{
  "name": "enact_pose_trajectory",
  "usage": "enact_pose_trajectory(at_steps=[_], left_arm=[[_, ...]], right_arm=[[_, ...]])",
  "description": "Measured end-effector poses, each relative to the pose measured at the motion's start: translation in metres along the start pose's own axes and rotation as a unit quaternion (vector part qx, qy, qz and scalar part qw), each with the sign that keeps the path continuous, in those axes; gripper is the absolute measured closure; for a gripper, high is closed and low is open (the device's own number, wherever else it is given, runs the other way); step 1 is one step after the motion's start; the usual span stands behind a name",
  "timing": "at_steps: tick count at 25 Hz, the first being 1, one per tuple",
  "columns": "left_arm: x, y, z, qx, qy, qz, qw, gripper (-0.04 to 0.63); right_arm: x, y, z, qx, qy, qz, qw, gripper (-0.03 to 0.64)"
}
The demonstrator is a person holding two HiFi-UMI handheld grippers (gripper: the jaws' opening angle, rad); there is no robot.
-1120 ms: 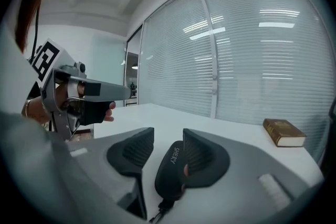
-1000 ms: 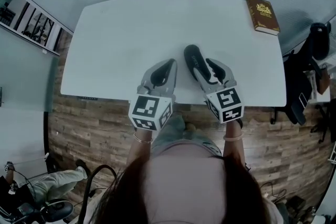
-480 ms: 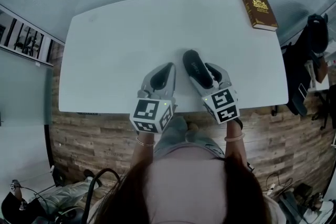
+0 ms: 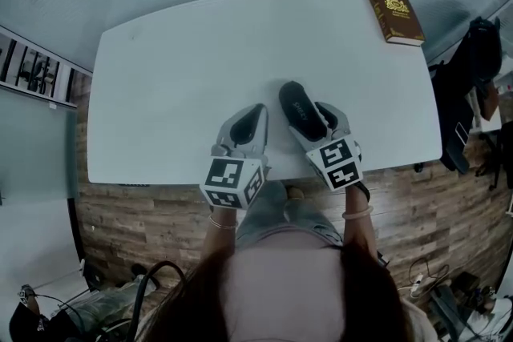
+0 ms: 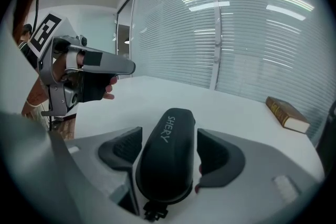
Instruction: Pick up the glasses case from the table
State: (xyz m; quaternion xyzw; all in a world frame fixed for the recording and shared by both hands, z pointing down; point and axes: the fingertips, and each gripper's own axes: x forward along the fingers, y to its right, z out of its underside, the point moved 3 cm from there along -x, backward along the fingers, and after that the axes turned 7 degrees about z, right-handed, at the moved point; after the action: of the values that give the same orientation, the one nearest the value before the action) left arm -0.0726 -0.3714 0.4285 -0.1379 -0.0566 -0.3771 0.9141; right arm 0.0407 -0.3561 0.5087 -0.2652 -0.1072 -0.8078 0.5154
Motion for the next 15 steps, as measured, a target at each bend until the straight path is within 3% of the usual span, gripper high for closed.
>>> enact_pose_trajectory(at_steps=[15], left_arm=[[0.007, -0.007, 0.016, -0.020, -0.025, 0.007, 0.9995, 0.591]], right_arm=[[0.021, -0.002, 0.026, 0.026, -0.058, 0.012, 0.998, 0.264]])
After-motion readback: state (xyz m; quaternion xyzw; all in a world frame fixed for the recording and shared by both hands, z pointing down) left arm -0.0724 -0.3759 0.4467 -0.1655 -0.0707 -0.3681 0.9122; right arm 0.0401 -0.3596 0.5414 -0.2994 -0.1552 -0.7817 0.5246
